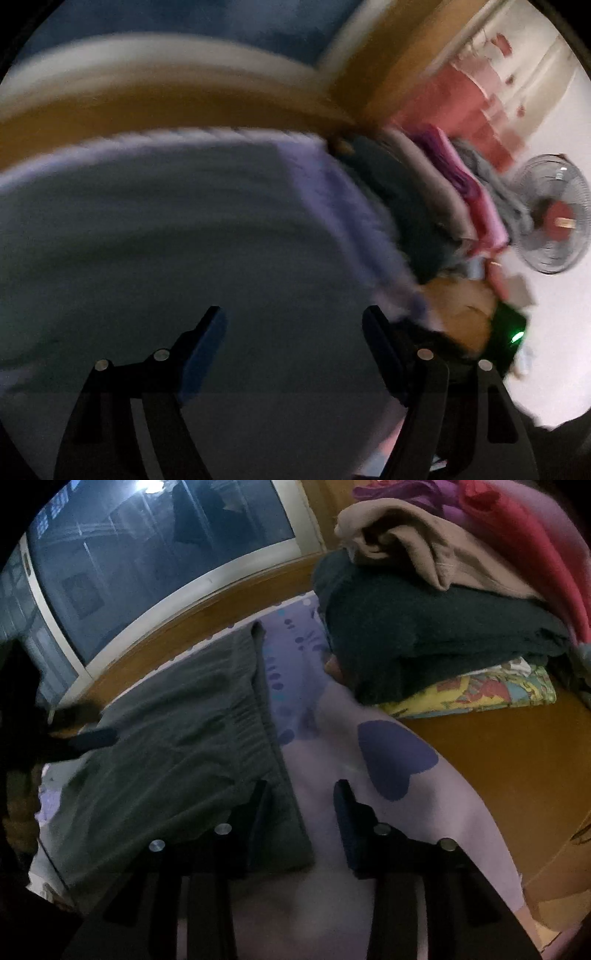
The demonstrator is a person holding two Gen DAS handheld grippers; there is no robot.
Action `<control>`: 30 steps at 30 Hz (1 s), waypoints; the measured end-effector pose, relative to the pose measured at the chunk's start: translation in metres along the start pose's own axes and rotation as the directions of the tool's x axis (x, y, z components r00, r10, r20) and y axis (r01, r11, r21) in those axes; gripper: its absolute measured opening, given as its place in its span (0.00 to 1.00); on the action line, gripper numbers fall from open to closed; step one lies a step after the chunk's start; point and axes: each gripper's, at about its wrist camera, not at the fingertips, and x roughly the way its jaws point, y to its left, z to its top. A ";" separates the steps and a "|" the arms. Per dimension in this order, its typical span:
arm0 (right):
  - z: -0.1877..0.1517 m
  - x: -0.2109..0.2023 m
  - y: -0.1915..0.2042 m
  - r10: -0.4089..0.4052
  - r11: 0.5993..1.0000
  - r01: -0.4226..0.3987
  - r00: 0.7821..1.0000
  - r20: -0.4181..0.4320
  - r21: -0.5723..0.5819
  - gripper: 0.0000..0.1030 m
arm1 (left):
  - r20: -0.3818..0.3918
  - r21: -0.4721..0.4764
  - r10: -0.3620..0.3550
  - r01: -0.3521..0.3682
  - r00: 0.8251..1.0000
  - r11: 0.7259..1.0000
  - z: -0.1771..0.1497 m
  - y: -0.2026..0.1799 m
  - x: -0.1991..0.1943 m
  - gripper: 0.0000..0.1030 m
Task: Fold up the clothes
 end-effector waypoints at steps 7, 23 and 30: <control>0.001 -0.003 0.009 -0.020 0.999 0.019 0.999 -0.025 -0.033 0.51 | 0.205 -0.436 0.391 -0.274 0.897 0.857 -0.065 0.153 -0.137 0.83; -0.013 -0.031 0.102 -0.553 0.820 0.572 0.785 0.278 0.016 0.78 | 0.172 -0.983 0.826 0.147 0.537 0.109 -0.375 0.454 -0.438 0.88; -0.023 -0.077 0.171 -0.553 0.811 0.584 0.734 0.393 0.051 0.78 | 0.360 -0.915 0.647 0.391 0.672 0.103 -0.409 0.538 -0.416 0.83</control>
